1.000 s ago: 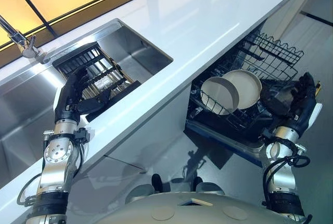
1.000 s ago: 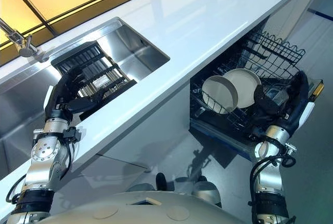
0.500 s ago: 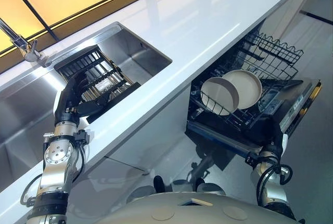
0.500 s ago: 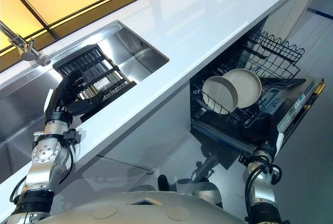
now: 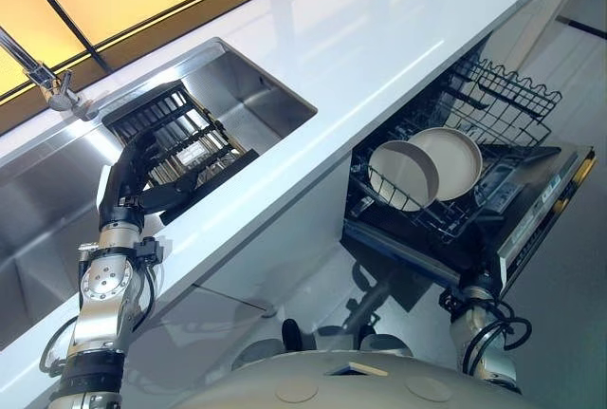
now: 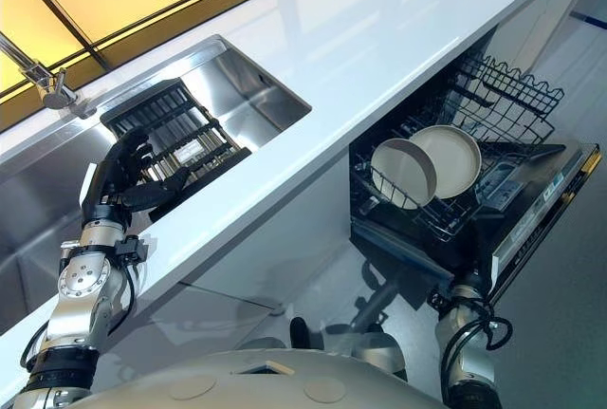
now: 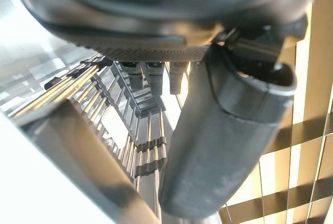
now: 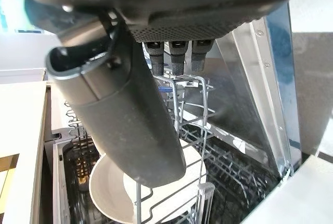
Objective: Pick up plates and place into dishwasher.
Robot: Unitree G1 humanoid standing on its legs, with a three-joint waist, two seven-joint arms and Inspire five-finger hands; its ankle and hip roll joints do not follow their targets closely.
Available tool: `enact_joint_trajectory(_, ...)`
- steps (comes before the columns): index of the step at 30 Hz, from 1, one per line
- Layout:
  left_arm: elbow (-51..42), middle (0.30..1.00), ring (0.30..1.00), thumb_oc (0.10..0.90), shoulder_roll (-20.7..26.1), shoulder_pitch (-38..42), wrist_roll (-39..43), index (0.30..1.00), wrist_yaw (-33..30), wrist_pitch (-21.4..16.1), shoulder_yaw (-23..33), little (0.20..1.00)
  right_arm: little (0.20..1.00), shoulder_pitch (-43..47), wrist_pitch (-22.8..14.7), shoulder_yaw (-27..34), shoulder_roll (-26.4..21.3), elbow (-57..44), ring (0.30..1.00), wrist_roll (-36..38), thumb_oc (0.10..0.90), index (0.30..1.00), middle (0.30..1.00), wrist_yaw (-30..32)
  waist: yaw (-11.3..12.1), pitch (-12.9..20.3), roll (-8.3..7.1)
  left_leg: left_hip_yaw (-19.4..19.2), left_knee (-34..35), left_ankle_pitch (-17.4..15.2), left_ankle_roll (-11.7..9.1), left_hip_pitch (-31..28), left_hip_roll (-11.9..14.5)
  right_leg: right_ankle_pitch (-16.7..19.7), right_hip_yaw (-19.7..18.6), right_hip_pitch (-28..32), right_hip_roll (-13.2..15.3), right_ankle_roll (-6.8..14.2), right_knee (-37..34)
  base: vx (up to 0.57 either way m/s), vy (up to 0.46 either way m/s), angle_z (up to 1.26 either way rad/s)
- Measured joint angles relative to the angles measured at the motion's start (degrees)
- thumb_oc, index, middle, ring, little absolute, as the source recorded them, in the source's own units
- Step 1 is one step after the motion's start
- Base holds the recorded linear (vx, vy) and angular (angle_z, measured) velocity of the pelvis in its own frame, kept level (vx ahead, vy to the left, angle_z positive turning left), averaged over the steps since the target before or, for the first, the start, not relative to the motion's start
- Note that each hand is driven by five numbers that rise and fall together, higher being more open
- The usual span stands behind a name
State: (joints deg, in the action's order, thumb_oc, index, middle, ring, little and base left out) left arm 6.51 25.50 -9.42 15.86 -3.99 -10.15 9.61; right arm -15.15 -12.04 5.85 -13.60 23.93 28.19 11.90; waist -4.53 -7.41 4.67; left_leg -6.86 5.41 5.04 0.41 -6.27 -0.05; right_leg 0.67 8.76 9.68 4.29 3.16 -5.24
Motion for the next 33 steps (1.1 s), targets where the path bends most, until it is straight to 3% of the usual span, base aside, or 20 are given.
enact_joint_trajectory(5,0.00,0.900,0.900,0.800,-0.01,0.01,0.00,0.900,-0.51,0.00,-0.48,0.900,0.900,-0.55,0.08,-0.05,-1.59,0.02,0.900,0.04,0.800,0.900,0.900,-3.41,-0.13,-0.09,0.16,0.27,0.00,0.14,-0.08,0.06,0.06,-0.01,0.35,0.06,-0.01,0.01,-0.01,0.02,0.007,0.02)
enact_joint_trajectory(20,0.04,0.900,0.900,0.800,-0.87,0.51,-0.04,0.900,-1.31,-0.03,-3.17,0.900,0.900,-0.02,0.06,-2.20,-4.14,0.01,0.900,-0.02,0.800,0.900,0.900,-3.15,1.49,-0.55,1.45,2.21,0.02,0.62,-0.57,0.30,0.08,-0.15,2.63,1.12,0.11,0.20,-0.20,0.07,0.045,0.07)
enact_joint_trajectory(25,0.04,0.900,0.900,0.800,-1.53,1.73,-0.05,0.900,-1.26,-0.04,-3.61,0.900,0.900,1.29,0.33,-2.56,-4.36,0.02,0.900,0.07,0.800,0.900,0.900,-3.05,3.74,-0.55,1.56,3.74,0.02,1.26,-0.06,0.38,-0.18,-0.03,4.25,1.86,0.26,-0.01,-0.25,0.07,0.057,0.15)
enact_joint_trajectory(28,0.04,0.900,0.900,0.800,-1.60,2.63,-0.05,0.900,-1.14,-0.04,-3.83,0.900,0.900,3.96,0.49,-6.00,-5.30,0.02,0.900,2.21,0.800,0.900,0.900,-2.26,5.24,-0.60,1.79,4.58,0.01,1.58,-0.07,0.71,-0.23,-0.01,5.12,1.91,0.25,-0.06,-0.27,0.04,0.044,0.18)
enact_joint_trajectory(33,0.15,0.900,0.900,0.800,-1.62,3.53,-0.03,0.900,-0.06,-0.03,-5.00,0.900,0.900,11.54,0.77,-11.37,-5.24,0.06,0.900,4.32,0.800,0.900,0.900,-1.60,8.09,-1.01,3.30,5.98,-0.02,2.15,0.02,0.80,-0.34,-0.01,6.98,2.35,0.24,-0.16,-0.30,0.04,0.017,0.19)
